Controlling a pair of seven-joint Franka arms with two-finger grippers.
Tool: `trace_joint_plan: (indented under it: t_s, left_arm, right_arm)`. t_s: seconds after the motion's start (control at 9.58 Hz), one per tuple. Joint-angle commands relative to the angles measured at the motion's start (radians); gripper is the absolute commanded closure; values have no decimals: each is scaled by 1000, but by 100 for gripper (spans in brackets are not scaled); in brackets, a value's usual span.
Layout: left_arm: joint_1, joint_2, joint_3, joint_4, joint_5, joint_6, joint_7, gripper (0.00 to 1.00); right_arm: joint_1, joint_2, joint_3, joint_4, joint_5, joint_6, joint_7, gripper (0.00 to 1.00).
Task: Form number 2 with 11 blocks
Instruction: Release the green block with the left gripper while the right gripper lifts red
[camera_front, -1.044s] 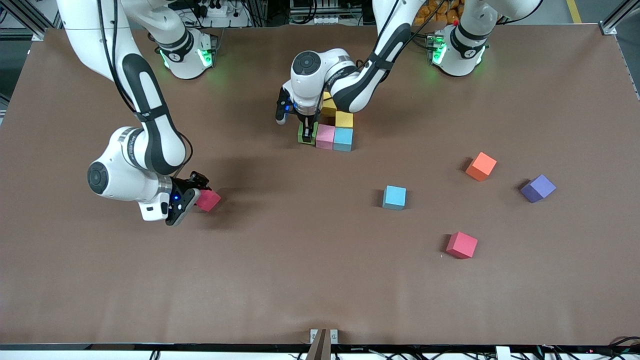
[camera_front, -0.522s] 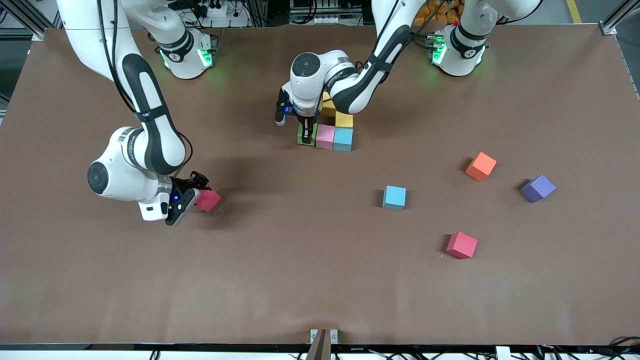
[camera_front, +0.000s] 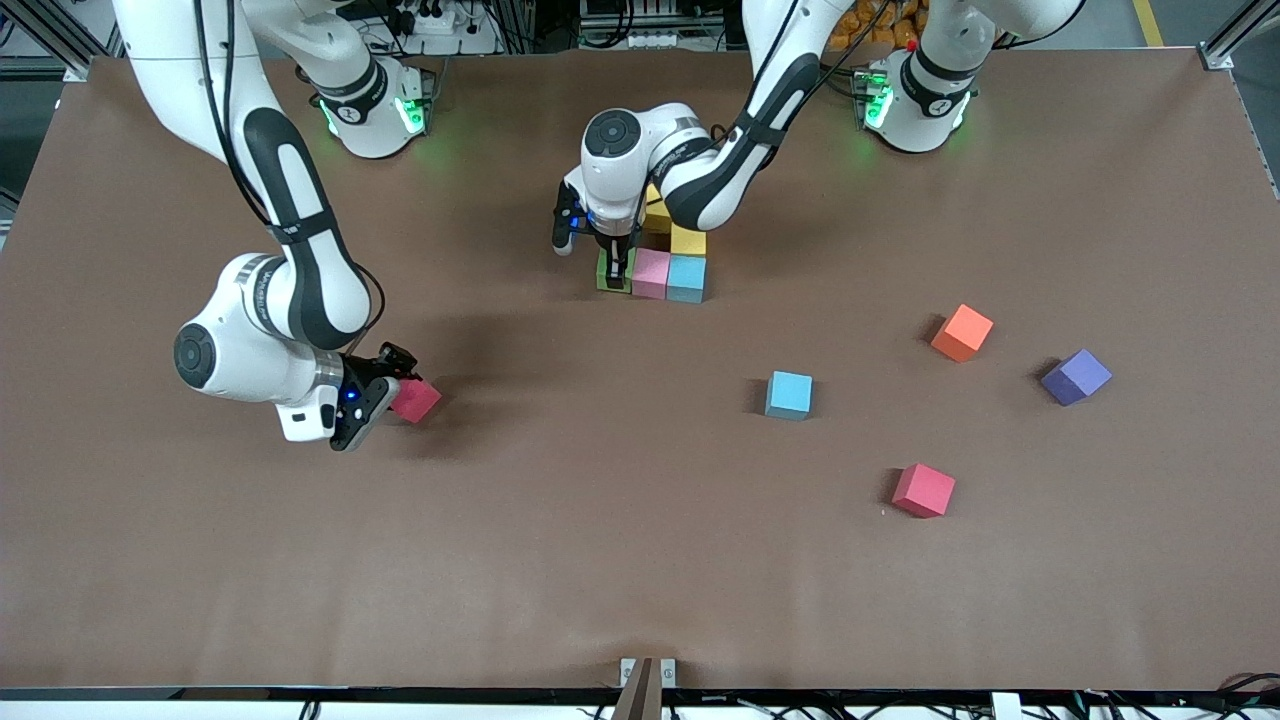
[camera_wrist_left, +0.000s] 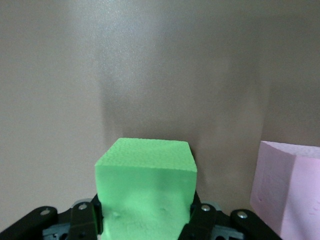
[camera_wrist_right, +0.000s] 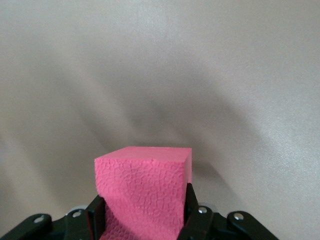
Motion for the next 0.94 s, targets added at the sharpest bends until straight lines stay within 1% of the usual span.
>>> trace_joint_plan:
  t_s: [0.0, 0.1, 0.21, 0.42, 0.52, 0.63, 0.84]
  left_arm:
    - [3, 8, -2, 14, 21, 7, -25, 100]
    - [4, 8, -2, 12, 21, 6, -26, 14]
    - [6, 8, -2, 12, 18, 6, -28, 0]
    - [6, 8, -2, 12, 14, 6, -29, 0]
    - [4, 5, -2, 12, 12, 6, -29, 0]
    - [4, 2, -3, 12, 9, 6, -29, 0]
    - [4, -1, -3, 12, 9, 6, -29, 0]
  right_arm:
    - [-7, -9, 4, -9, 20, 4, -1, 78]
    - [-9, -9, 4, -9, 20, 4, -2, 78]
    - [-9, -9, 4, -9, 20, 4, -4, 78]
    - [-9, -9, 4, -7, 20, 4, -7, 78]
    - [-9, -7, 4, -9, 43, 2, -13, 78]
    - [-9, -7, 4, -9, 45, 2, -13, 78]
    - [6, -15, 3, 0, 46, -9, 27, 79]
